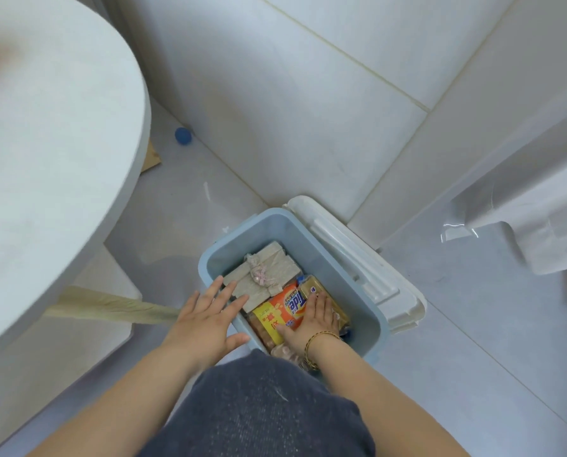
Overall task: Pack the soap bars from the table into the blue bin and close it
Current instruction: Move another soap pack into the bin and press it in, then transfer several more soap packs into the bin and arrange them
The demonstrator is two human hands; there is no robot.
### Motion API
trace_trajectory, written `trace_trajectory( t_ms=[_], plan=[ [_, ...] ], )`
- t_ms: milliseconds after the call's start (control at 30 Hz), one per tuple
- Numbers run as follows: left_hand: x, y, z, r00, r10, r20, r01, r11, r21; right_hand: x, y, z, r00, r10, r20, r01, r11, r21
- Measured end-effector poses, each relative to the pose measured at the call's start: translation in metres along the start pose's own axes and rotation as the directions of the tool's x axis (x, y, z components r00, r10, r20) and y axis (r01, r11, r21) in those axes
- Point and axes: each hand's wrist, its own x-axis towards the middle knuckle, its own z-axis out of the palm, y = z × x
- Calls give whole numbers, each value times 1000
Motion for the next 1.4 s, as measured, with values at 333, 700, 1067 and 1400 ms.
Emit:
trace_trajectory(
  t_ms=[333,700,1067,1400],
  plan=[
    [-90,18,-55,840,-23,-542,-118,968,-223,-73,-2,-71,982,-171,-86,184,963,196],
    [-244,4,-126,173,-91,-981,-111,988,-111,-208,-73,-186,745,-468,-476,613,762,208],
    [-284,-57,-110,323,-390,-863,341,898,-278,-257,-237,-188,543,-729,-417,718,660,-220],
    [-267,-73,-101,139,-318,-938,262,925,-274,-226,-342,-182,544,-739,-399,606,674,-423]
  ],
)
